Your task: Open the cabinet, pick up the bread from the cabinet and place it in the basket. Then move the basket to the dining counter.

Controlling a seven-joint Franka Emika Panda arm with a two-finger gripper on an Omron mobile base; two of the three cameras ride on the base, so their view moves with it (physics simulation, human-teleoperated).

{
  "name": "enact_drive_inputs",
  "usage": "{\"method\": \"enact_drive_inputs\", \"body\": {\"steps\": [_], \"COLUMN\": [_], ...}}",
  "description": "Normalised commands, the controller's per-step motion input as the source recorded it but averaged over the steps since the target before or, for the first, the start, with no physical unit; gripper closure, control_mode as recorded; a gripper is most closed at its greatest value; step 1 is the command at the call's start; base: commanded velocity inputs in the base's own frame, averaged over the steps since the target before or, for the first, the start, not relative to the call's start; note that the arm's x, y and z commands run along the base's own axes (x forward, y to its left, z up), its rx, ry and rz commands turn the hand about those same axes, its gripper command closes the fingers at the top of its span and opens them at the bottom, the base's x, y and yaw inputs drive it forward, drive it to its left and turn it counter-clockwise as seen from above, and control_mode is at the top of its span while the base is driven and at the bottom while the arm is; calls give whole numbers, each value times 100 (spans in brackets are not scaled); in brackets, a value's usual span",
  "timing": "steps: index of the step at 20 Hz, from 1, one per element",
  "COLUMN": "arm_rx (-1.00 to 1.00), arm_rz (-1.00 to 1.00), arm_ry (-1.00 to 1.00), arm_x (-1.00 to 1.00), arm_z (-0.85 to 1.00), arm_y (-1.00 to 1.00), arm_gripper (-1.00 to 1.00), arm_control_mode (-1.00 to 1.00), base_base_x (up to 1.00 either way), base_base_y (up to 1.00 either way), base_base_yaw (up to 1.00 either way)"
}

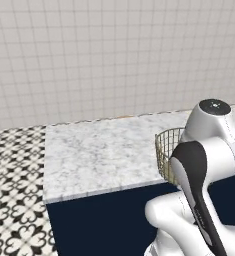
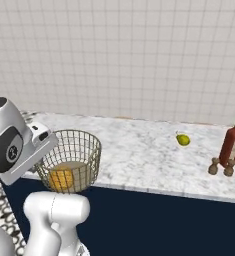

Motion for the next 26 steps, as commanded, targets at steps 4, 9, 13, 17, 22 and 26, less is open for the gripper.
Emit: {"method": "enact_drive_inputs", "body": {"steps": [4,9,13,17,22,26], "arm_rx": [0,0,0,0,0,0], "arm_rz": [0,0,0,0,0,0], "arm_ry": [0,0,0,0,0,0], "arm_x": [0,18,71,99,100,77], "arm_z": [0,0,0,0,-25,-60], "arm_y": [0,0,0,0,0,0], "arm_gripper": [100,100,100,100,100,100], "arm_control_mode": [100,-100,-100,-100,-100,-100], "base_base_x": [62,31,0,0,0,0], "base_base_y": [13,4,0,0,0,0], "base_base_yaw": [0,0,0,0,0,0]}}
